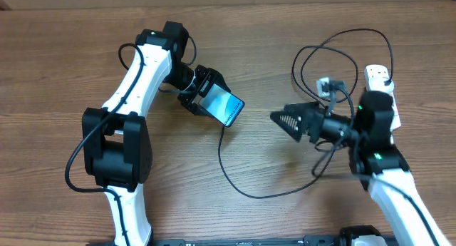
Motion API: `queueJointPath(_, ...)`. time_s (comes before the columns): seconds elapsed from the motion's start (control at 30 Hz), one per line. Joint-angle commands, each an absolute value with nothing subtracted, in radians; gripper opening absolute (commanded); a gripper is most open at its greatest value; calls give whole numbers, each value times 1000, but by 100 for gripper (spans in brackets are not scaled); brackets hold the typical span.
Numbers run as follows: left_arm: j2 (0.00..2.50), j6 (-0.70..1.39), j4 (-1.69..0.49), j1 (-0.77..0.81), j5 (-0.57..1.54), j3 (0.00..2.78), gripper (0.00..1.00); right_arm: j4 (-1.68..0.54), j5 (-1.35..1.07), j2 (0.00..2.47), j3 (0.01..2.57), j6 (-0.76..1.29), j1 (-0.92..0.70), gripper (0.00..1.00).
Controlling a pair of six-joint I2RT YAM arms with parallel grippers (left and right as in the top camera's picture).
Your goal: Plug charger to phone and switch on socket
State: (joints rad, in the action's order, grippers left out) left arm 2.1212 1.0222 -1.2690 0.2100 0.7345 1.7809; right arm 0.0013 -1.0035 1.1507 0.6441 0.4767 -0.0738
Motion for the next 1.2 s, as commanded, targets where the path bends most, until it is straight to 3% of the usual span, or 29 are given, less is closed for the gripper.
queueJointPath(0.0, 2116, 1057, -1270, 218, 742, 1810, 57, 65, -1100, 1272, 664, 728, -79, 100)
queueJointPath(0.13, 2116, 1079, -1270, 218, 716, 1810, 58, 156, -1069, 1381, 664, 733, -120, 86)
queueJointPath(0.6, 2116, 1082, -1270, 235, 681, 1810, 57, 171, -416, 1407, 669, 872, -459, 69)
queueJointPath(0.87, 2116, 1105, -1270, 288, 661, 1810, 57, 151, -292, 1407, 672, 872, -505, 66)
queueJointPath(1.17, 2116, 1180, -1265, 362, 614, 1810, 59, 118, -226, 1407, 672, 894, -510, 48)
